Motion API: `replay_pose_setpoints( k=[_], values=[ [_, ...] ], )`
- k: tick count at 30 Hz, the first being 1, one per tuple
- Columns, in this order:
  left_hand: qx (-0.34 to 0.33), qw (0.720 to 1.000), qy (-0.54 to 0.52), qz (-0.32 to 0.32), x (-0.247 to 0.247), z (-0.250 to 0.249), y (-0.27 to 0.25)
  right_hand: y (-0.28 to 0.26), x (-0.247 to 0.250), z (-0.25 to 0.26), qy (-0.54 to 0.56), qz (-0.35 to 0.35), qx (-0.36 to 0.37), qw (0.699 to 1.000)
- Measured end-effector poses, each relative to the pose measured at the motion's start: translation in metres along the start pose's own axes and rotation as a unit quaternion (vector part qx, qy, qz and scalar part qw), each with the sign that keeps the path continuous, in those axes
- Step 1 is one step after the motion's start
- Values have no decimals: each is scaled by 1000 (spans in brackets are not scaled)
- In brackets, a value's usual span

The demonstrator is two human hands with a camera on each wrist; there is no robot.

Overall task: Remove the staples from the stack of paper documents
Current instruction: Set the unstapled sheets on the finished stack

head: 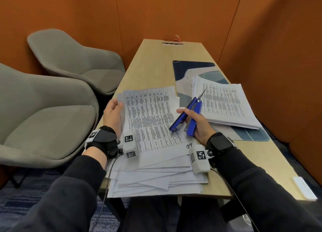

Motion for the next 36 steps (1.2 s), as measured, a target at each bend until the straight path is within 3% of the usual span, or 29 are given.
replay_pose_setpoints(
  k=[6, 21, 28, 36],
  values=[
    [-13, 998, 9, -60, 10, -3, 1, -1, -1, -2, 20, -19, -12, 1000],
    [20, 996, 3, -90, 26, 15, 14, -3, -2, 1, -15, -13, -5, 1000],
    [57, 996, -24, -57, 16, 8, 4, -2, -2, -2, -29, -22, -12, 999],
    [9, 999, 36, -29, 4, -2, -1, -3, -4, -4, -49, -21, -35, 998]
  ],
)
Point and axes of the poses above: each hand's wrist, its own y-axis towards the middle knuckle, its own x-axis out of the back of the hand, z = x × y, the point moved 9 cm from there along y, towards the middle knuckle, and after that the axes turned 3 degrees about -x, right-handed, at the moved point
